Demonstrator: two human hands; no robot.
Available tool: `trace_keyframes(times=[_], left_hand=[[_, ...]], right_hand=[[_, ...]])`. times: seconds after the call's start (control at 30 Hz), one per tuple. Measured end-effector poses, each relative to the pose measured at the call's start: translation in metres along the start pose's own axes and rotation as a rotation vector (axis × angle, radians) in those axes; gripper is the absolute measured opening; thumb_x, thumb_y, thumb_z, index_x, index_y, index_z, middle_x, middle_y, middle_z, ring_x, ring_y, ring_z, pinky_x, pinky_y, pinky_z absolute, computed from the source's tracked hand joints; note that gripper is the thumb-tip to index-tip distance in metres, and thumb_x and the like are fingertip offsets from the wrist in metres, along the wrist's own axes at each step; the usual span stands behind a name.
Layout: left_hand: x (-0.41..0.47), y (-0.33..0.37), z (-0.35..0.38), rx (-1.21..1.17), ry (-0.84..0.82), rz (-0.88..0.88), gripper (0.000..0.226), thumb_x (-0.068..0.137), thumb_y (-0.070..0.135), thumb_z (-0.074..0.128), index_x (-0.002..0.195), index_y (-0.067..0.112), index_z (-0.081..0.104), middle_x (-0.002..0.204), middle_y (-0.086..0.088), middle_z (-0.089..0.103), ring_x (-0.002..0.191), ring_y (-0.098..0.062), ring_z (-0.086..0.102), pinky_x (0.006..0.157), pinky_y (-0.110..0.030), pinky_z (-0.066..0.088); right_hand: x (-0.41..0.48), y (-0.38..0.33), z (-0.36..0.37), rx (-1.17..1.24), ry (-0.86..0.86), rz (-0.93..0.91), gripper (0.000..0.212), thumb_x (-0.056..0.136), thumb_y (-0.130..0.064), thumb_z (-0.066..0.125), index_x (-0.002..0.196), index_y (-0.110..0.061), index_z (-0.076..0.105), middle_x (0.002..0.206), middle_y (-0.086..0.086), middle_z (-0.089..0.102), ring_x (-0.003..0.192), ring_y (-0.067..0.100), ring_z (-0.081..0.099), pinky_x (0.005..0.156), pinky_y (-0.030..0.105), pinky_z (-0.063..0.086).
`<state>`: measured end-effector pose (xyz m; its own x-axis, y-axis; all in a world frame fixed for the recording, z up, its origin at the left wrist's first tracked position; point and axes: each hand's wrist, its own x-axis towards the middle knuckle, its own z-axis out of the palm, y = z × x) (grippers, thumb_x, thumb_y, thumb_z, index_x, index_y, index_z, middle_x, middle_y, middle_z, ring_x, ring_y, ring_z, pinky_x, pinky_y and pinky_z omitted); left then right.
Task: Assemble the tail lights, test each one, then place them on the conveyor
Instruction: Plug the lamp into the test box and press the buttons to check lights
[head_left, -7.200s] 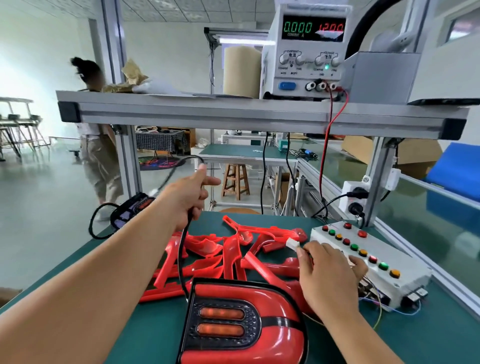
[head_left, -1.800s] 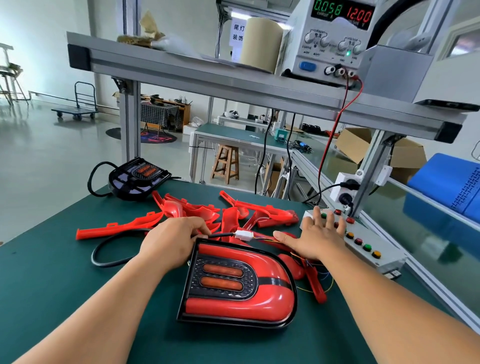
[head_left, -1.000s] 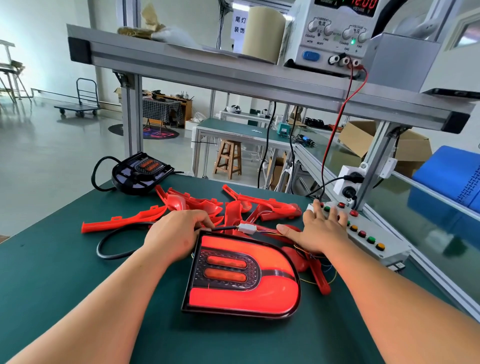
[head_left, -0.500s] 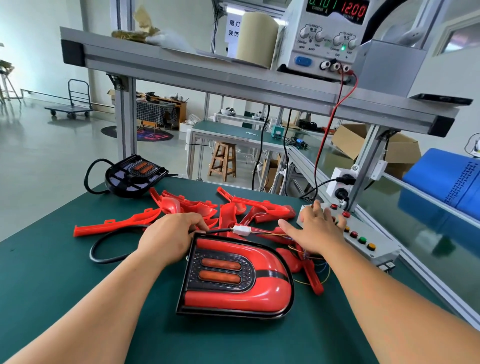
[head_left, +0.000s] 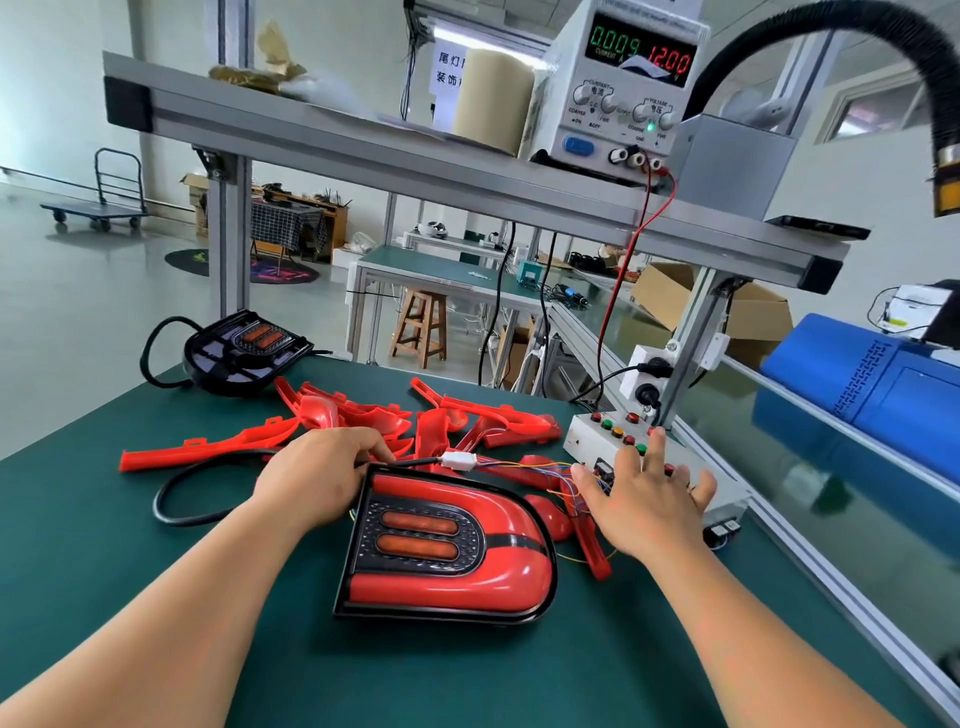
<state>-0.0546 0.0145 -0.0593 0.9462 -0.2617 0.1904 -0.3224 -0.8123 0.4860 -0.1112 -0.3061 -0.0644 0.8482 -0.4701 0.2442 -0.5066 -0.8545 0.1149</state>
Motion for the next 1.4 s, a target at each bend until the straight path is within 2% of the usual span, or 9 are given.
trace_keyframes(times=[0.3, 0.63, 0.77, 0.97, 1.13, 1.4], left_hand=[[0.0005, -0.0019, 0.0007, -0.020, 0.007, 0.005, 0.033, 0.090, 0.020, 0.058, 0.083, 0.052, 0.056, 0.102, 0.014, 0.070, 0.095, -0.016, 0.064, 0.080, -0.039, 0.054], [0.0004, -0.0021, 0.0010, -0.024, 0.009, 0.011, 0.032, 0.090, 0.020, 0.059, 0.083, 0.051, 0.057, 0.101, 0.015, 0.070, 0.096, -0.016, 0.064, 0.081, -0.038, 0.053], [0.0009, -0.0022, 0.0009, -0.024, 0.003, 0.013, 0.032, 0.090, 0.020, 0.058, 0.084, 0.051, 0.057, 0.100, 0.015, 0.070, 0.095, -0.015, 0.063, 0.081, -0.038, 0.053], [0.0015, -0.0030, 0.0013, -0.029, 0.010, 0.018, 0.034, 0.089, 0.018, 0.058, 0.080, 0.051, 0.056, 0.099, 0.016, 0.070, 0.094, -0.015, 0.063, 0.080, -0.038, 0.053], [0.0025, -0.0036, 0.0019, -0.024, 0.013, 0.023, 0.041, 0.089, 0.012, 0.055, 0.079, 0.052, 0.055, 0.100, 0.013, 0.070, 0.093, -0.016, 0.063, 0.081, -0.037, 0.053], [0.0029, -0.0039, 0.0021, -0.038, 0.012, 0.031, 0.040, 0.088, 0.014, 0.058, 0.079, 0.053, 0.055, 0.100, 0.013, 0.070, 0.094, -0.016, 0.064, 0.082, -0.038, 0.053]], right_hand=[[-0.0033, -0.0022, 0.0028, 0.056, -0.036, 0.011, 0.089, 0.079, -0.085, 0.005, 0.142, -0.026, 0.027, 0.163, 0.016, -0.007, 0.142, 0.044, 0.017, 0.105, 0.056, 0.017], [-0.0025, -0.0014, 0.0079, 0.069, -0.045, 0.011, 0.082, 0.076, -0.088, 0.007, 0.130, -0.031, 0.031, 0.163, 0.017, -0.005, 0.145, 0.044, 0.011, 0.106, 0.058, 0.018], [-0.0024, -0.0011, 0.0083, 0.065, -0.044, 0.012, 0.085, 0.075, -0.088, 0.005, 0.132, -0.031, 0.030, 0.163, 0.017, -0.006, 0.145, 0.043, 0.011, 0.105, 0.057, 0.019], [-0.0018, -0.0006, 0.0044, 0.065, -0.020, 0.001, 0.090, 0.076, -0.086, 0.003, 0.139, -0.027, 0.028, 0.163, 0.013, -0.005, 0.142, 0.043, 0.019, 0.103, 0.055, 0.018], [-0.0032, 0.0026, 0.0044, 0.059, -0.002, -0.008, 0.086, 0.080, -0.083, 0.002, 0.138, -0.025, 0.030, 0.164, 0.011, -0.006, 0.143, 0.041, 0.018, 0.108, 0.060, 0.008], [-0.0030, 0.0022, 0.0047, 0.035, -0.006, 0.009, 0.096, 0.074, -0.087, -0.002, 0.143, -0.027, 0.027, 0.163, 0.015, -0.006, 0.144, 0.039, 0.020, 0.108, 0.060, 0.008]])
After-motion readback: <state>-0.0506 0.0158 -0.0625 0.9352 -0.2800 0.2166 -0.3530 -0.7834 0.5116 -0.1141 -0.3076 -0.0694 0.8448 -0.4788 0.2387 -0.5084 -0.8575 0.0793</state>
